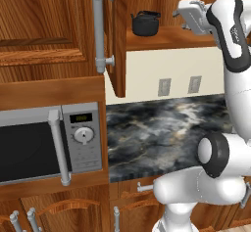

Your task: Open the cabinet, pick the kettle from the cabinet, and place it in the sink.

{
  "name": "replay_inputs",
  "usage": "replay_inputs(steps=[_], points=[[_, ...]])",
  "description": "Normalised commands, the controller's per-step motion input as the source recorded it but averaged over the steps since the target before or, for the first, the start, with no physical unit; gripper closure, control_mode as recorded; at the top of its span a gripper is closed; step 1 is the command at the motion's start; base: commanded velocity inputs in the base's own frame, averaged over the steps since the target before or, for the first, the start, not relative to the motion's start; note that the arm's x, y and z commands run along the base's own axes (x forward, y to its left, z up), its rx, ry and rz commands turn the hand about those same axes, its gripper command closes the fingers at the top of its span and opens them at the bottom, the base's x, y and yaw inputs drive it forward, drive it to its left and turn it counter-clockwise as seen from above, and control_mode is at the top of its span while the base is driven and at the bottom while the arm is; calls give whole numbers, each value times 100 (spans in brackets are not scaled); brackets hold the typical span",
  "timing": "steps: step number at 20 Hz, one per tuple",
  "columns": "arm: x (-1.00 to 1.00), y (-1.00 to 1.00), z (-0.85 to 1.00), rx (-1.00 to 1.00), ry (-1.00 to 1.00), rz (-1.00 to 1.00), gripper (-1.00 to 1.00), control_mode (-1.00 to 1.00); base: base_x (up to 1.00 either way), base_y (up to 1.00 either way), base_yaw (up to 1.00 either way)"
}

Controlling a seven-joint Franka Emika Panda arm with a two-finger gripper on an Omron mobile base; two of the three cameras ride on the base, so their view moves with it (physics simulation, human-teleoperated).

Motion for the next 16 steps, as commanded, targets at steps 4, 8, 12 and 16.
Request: replay_inputs(steps=[4, 8, 12, 16], points=[[24, 5, -5, 0, 0, 0, -100, -100, 0, 0, 0], [24, 0, -5, 0, 0, 0, -100, -100, 0, 0, 0], [22, 0, -4, 0, 2, 1, -100, -100, 0, 0, 0], [21, -4, 0, 0, 3, 3, -100, -100, 0, 0, 0]])
